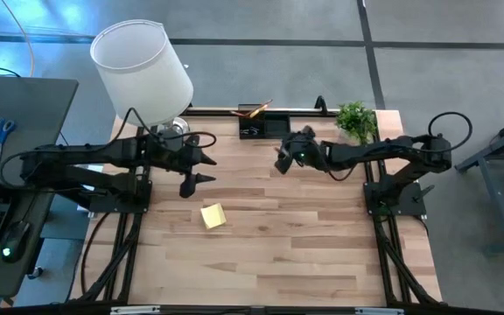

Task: Pick and place office supplies into organizer
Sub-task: Put the eraser into the desk organizer

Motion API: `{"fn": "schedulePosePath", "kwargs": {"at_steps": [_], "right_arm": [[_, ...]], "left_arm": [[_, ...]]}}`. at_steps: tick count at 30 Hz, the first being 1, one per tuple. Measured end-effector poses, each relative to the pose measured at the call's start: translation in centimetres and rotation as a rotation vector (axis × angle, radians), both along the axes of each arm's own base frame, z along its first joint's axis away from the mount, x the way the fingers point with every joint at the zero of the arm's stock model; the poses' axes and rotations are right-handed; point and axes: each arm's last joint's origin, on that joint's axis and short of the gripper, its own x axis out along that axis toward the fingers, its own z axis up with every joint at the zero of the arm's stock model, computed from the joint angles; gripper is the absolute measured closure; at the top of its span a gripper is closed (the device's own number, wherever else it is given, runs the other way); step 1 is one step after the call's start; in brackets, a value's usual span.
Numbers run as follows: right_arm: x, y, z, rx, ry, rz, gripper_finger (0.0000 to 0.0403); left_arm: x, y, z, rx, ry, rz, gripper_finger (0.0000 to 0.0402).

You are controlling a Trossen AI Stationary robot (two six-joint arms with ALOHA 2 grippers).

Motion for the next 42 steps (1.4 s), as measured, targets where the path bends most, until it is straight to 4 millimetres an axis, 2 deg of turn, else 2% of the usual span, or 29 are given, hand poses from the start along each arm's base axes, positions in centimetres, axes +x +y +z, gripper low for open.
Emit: {"fn": "schedulePosePath", "kwargs": {"at_steps": [4, 8, 15, 21, 24, 28, 35, 42], "right_arm": [[-1.1, -1.1, -0.8, 0.063, 0.0, -0.215, 0.0156], [-3.2, -3.2, -2.3, 0.177, 0.051, -0.384, 0.0175], [-6.0, -5.5, -4.5, 0.245, 0.071, -0.52, 0.0218], [-7.7, -6.1, -6.4, 0.273, 0.036, -0.489, 0.0227], [-7.7, -5.9, -6.8, 0.258, 0.034, -0.379, 0.0221], [-7.6, -5.1, -7.2, 0.178, 0.156, -0.205, 0.021], [-8.5, -6.0, -7.3, 0.195, 0.085, -0.395, 0.0185], [-8.4, -6.9, -8.2, 0.215, 0.074, -0.372, 0.0163]], "left_arm": [[0.0, 0.0, 0.0, 0.005, -0.001, 0.009, 0.017], [0.0, 0.0, 0.0, -0.002, -0.002, 0.014, 0.017], [0.1, 0.1, 0.1, 0.0, -0.017, 0.014, 0.017], [0.1, 0.1, 0.2, 0.001, -0.019, 0.014, 0.017], [0.1, 0.1, 0.2, 0.0, -0.019, 0.015, 0.017], [0.1, 0.1, 0.2, 0.001, -0.019, 0.014, 0.017], [0.1, 0.1, 0.2, 0.002, -0.019, 0.014, 0.017], [0.1, 0.1, 0.2, 0.004, -0.018, 0.013, 0.017]]}}
